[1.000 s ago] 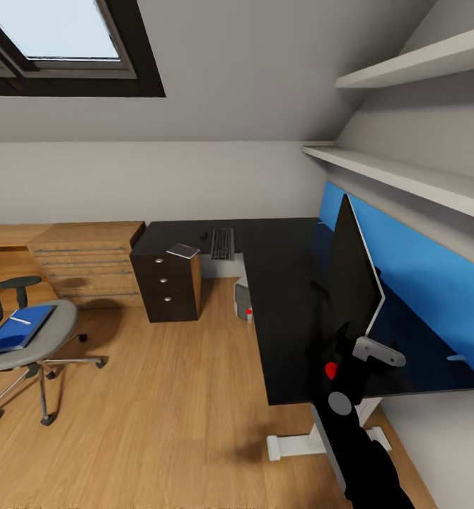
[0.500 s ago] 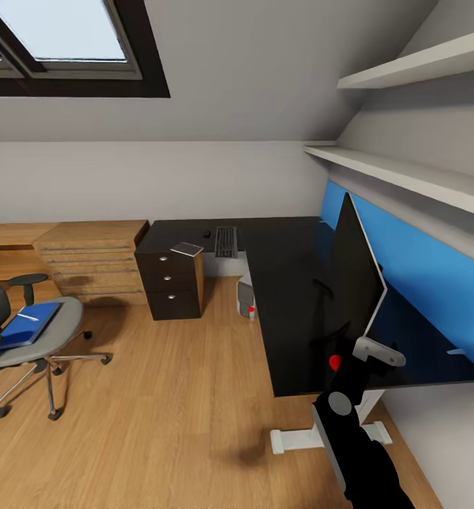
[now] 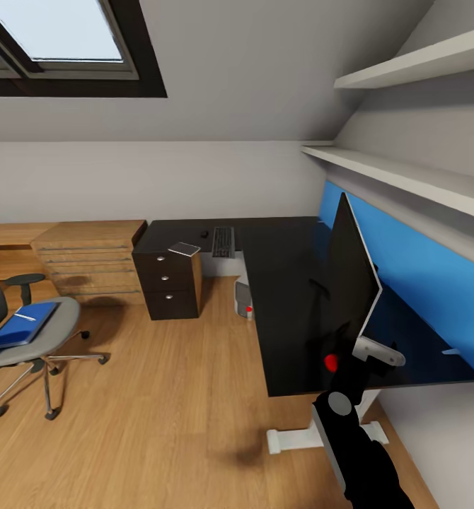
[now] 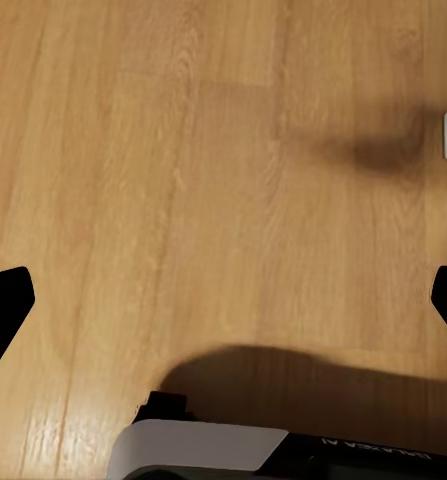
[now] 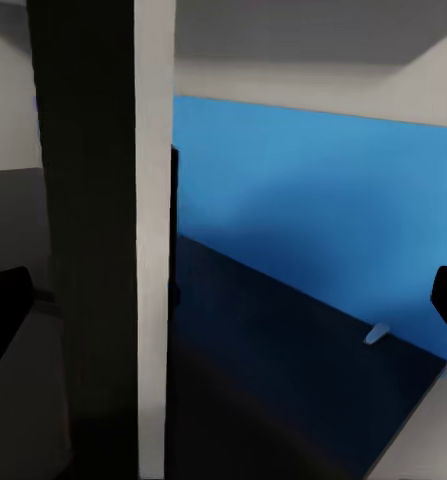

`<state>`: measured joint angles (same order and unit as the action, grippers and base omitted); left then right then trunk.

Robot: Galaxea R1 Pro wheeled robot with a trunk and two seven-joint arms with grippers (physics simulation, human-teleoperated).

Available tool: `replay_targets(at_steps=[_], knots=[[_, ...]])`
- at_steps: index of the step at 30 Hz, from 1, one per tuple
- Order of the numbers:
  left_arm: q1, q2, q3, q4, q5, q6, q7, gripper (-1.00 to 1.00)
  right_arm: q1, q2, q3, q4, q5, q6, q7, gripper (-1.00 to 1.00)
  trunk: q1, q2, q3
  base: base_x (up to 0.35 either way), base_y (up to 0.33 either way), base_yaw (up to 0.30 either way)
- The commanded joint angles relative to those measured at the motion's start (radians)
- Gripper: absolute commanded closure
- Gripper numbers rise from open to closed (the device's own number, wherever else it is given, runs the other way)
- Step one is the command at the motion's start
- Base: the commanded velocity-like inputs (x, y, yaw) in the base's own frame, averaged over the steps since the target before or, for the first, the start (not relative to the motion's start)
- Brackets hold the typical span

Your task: In the bedroom, organize the workspace by keeping the computer under the desk, ensuring the monitor is on the desk, placing the keyboard on the desk next to the monitor, placing the mouse on the desk next to the keyboard, moving the folder from the swivel chair onto the desk next to the mouse, stacking the notebook on top of the folder with the pen on top of the notebook, and positioning the swivel chair next to the desk.

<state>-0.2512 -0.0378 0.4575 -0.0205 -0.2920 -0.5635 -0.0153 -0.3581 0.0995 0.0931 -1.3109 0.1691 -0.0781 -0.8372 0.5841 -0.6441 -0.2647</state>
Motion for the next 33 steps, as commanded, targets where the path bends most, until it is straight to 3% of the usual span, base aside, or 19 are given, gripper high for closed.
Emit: replay_targets(at_steps=[1,33], knots=[[0.000,0.000,0.009,0.000,-0.007,-0.003,-0.002,-1.00,-0.001,0.000,0.000,0.001,0.001,-0.004,-0.004,-1.00,0.000,-0.001,-0.001,0.000,-0.208,0.000],[0.000,0.001,0.009,0.001,-0.007,-0.001,-0.002,-1.00,-0.001,0.000,-0.001,0.001,0.001,-0.005,-0.004,-1.00,0.000,-0.001,-0.001,-0.008,-0.057,0.000]])
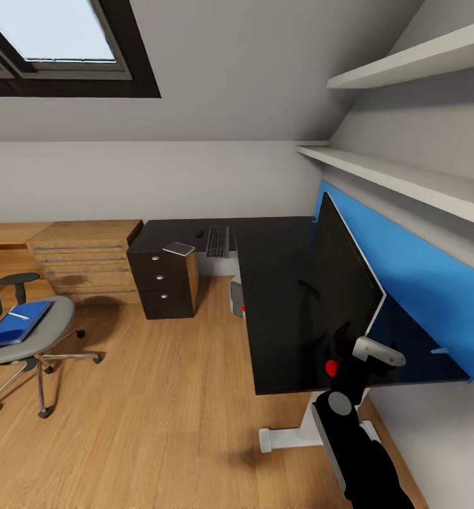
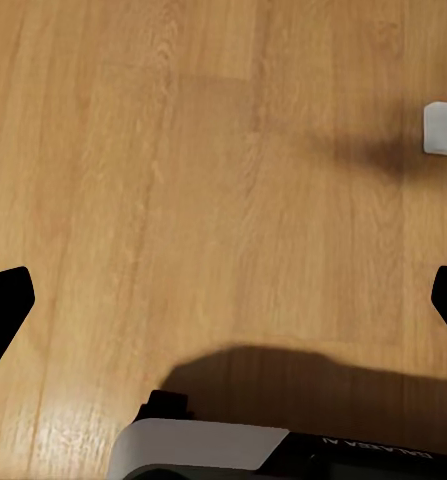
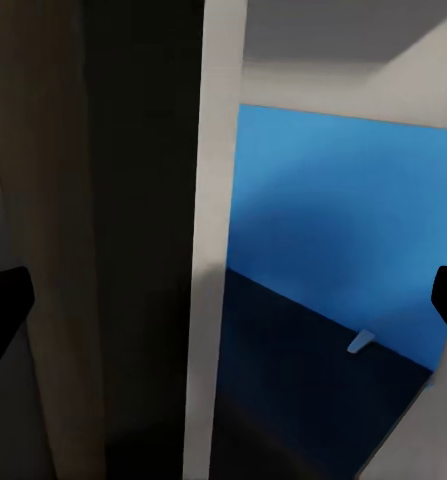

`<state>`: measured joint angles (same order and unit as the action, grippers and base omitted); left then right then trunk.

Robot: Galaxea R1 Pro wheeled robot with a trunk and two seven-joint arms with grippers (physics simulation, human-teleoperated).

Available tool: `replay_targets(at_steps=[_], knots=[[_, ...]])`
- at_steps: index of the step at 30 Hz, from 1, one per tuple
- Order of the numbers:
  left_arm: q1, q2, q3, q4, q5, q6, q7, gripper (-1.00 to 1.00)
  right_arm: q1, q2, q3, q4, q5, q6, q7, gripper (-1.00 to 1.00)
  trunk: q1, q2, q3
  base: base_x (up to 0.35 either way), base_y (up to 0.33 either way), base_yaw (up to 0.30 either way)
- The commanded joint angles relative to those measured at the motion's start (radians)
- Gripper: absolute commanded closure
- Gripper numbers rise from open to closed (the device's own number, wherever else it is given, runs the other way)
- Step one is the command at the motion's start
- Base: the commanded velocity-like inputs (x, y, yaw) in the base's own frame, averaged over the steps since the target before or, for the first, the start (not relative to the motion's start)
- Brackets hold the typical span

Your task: In the bedroom, organize the workspace by keeping the computer under the desk, ensuring the monitor is on the desk, placing the keyboard on the desk next to the monitor, placing the mouse on the desk next to the keyboard, moving the folder from the swivel chair onto the desk next to the mouse, stacking the notebook on top of the folder with the pen on top of the notebook, and positioning the swivel chair next to the desk.

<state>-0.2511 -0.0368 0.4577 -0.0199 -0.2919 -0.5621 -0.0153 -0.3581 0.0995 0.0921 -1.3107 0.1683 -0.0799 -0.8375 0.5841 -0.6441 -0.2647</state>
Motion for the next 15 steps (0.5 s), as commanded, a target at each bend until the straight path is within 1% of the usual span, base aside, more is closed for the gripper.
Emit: replay_targets(at_steps=[1,9,12,15], knots=[[0.000,0.000,0.009,0.000,-0.007,-0.002,-0.002,-1.00,-0.001,0.000,0.001,0.001,0.002,-0.003,-0.004,-1.00,0.000,-0.001,-0.001,-0.011,-0.011,0.000],[0.000,0.000,0.009,-0.001,-0.007,-0.002,-0.002,-1.00,-0.001,0.000,0.001,0.008,0.002,-0.004,-0.003,-1.00,0.000,-0.001,-0.001,-0.011,-0.004,0.000],[0.000,0.000,0.009,-0.001,-0.007,-0.002,-0.002,-1.00,-0.001,0.000,0.001,0.011,0.002,-0.004,-0.003,-1.00,0.000,-0.001,-0.001,-0.137,-0.001,0.000],[0.000,0.000,0.009,-0.001,-0.007,-0.002,-0.002,-1.00,-0.001,0.000,0.002,0.013,0.002,-0.004,-0.003,-1.00,0.000,-0.001,-0.001,-0.231,0.000,0.000]])
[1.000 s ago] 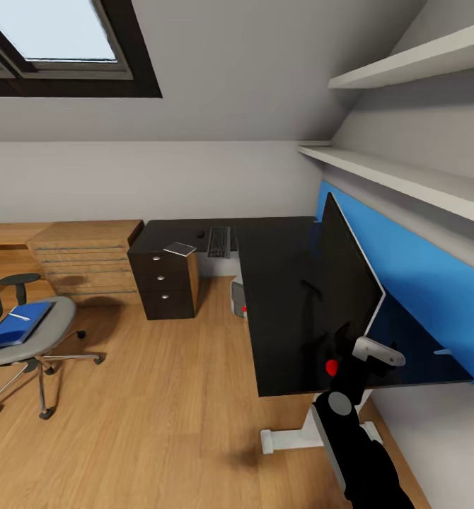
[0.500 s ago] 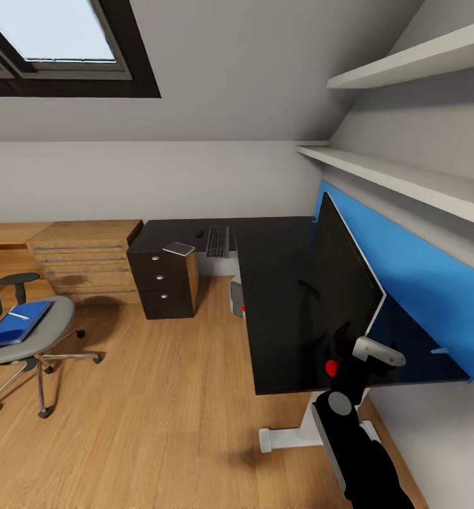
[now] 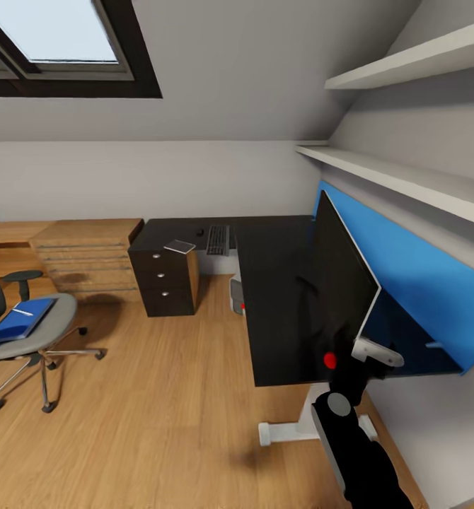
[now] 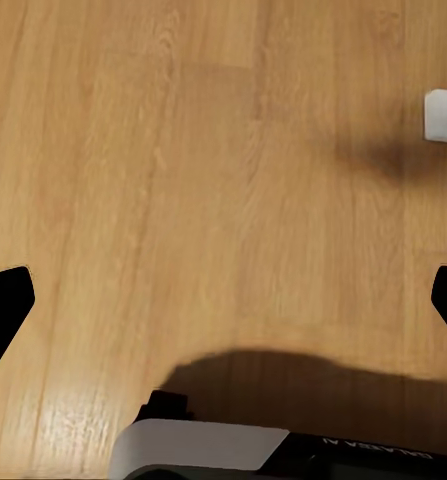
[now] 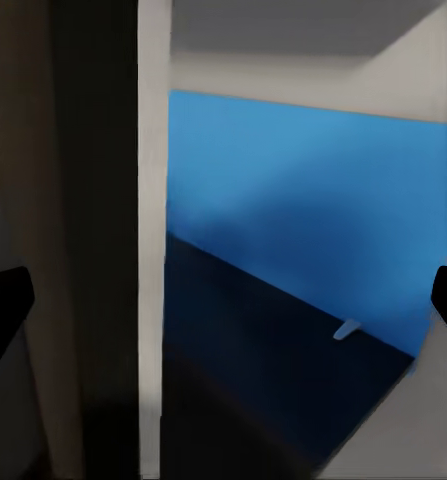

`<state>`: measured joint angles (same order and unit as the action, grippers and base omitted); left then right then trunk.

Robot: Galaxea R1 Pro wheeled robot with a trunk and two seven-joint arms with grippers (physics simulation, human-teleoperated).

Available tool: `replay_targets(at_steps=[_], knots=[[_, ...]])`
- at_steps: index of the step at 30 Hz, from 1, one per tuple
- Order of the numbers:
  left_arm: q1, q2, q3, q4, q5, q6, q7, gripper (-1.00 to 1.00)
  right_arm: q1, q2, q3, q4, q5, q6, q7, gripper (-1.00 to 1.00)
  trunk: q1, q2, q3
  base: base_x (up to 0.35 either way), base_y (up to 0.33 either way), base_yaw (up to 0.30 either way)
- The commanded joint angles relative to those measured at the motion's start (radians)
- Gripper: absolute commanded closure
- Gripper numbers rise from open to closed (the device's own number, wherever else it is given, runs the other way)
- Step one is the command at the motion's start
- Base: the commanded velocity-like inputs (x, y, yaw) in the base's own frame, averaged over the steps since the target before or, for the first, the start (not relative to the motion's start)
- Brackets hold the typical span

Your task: In the bedroom, organize the workspace by keeping the computer under the desk, ensuring the monitor is on the desk, placing the keyboard on the desk next to the monitor, placing the mouse on the desk next to the keyboard, moving the folder from the swivel chair onto the desk next to the mouse, stacking the notebook on top of the folder with the pen on top of the notebook, and positioning the swivel chair next to the desk.

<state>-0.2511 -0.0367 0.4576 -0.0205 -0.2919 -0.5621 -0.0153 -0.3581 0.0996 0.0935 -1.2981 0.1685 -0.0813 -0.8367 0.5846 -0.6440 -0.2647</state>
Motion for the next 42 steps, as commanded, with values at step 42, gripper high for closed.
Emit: replay_targets(at_steps=[42], knots=[[0.000,0.000,0.009,0.000,-0.007,-0.001,0.000,-1.00,-0.001,-0.007,0.035,0.425,-0.014,-0.069,0.147,-1.00,0.000,-0.001,-0.001,-0.252,-0.112,0.000]])
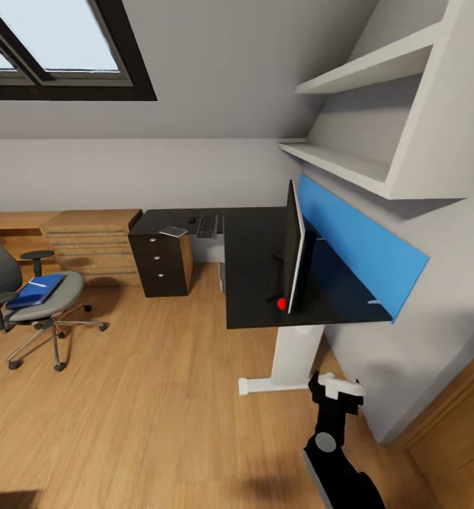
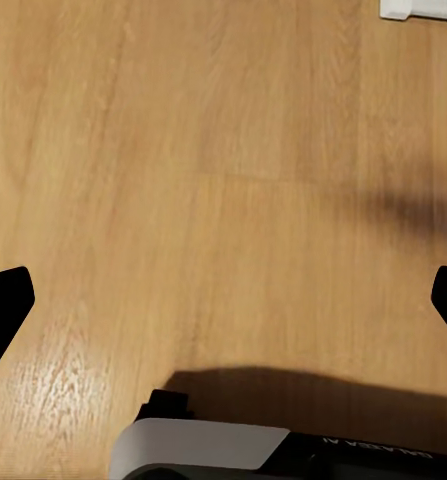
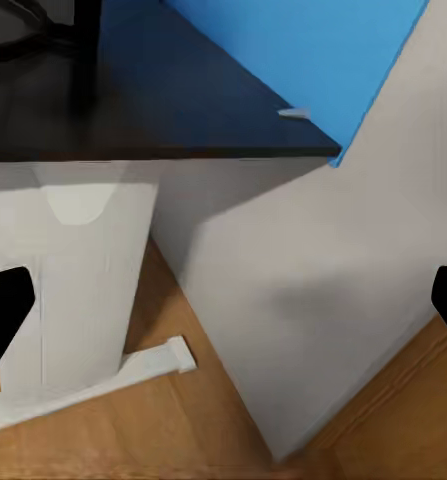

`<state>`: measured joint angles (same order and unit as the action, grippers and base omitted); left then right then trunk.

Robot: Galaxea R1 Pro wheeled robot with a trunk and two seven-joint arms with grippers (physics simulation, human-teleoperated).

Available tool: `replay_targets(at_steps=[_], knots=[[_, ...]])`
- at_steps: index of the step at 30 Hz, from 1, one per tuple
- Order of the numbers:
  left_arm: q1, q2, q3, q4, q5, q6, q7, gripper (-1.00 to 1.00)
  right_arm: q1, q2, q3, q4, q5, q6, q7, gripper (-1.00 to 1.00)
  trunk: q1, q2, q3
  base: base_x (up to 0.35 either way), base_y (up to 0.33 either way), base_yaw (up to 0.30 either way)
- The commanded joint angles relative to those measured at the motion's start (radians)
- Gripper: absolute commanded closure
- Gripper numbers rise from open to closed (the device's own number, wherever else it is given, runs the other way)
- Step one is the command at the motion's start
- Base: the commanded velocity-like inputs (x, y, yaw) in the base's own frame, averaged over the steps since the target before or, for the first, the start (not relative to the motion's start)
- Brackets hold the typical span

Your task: In the bedroom, organize the workspace by keeping the computer under the desk, ensuring the monitor is on the desk, placing the keyboard on the desk next to the monitor, placing the mouse on the desk next to the keyboard, moving the folder from the swivel chair onto the desk next to the mouse, stacking the notebook on top of the folder with the pen on top of the notebook, and positioning the swivel chair next to the desk.

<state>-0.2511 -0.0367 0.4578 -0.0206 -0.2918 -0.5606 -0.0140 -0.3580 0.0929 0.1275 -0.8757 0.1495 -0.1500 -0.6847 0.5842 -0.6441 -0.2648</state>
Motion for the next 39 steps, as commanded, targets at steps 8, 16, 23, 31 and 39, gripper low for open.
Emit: replay_targets(at_steps=[8,16,23,31,39], knots=[[0.000,0.000,0.009,0.000,-0.007,-0.002,0.000,-1.00,-0.001,-0.042,0.001,0.425,-0.003,-0.285,0.096,-1.00,0.000,-0.001,-0.001,-0.009,-0.010,0.000],[0.000,0.005,0.009,0.000,-0.006,-0.002,0.000,-1.00,-0.001,-0.050,0.001,0.680,-0.004,-0.489,0.138,-1.00,0.000,-0.001,-0.001,-0.001,-0.001,0.000],[0.000,0.014,0.009,0.001,-0.006,-0.002,-0.001,-1.00,-0.001,-0.053,0.000,0.758,-0.007,-0.525,0.291,-1.00,0.000,-0.001,-0.001,0.000,0.000,0.000],[0.000,0.015,0.009,0.001,-0.006,-0.002,-0.001,-1.00,-0.001,-0.064,-0.002,0.771,-0.051,-0.530,0.381,-1.00,0.000,-0.001,-0.001,0.000,-0.058,0.000],[0.000,0.015,0.009,0.000,-0.006,-0.002,-0.001,-1.00,-0.001,-0.065,-0.002,0.771,-0.058,-0.531,0.388,-1.00,0.000,-0.001,-0.001,0.016,-0.267,0.000]])
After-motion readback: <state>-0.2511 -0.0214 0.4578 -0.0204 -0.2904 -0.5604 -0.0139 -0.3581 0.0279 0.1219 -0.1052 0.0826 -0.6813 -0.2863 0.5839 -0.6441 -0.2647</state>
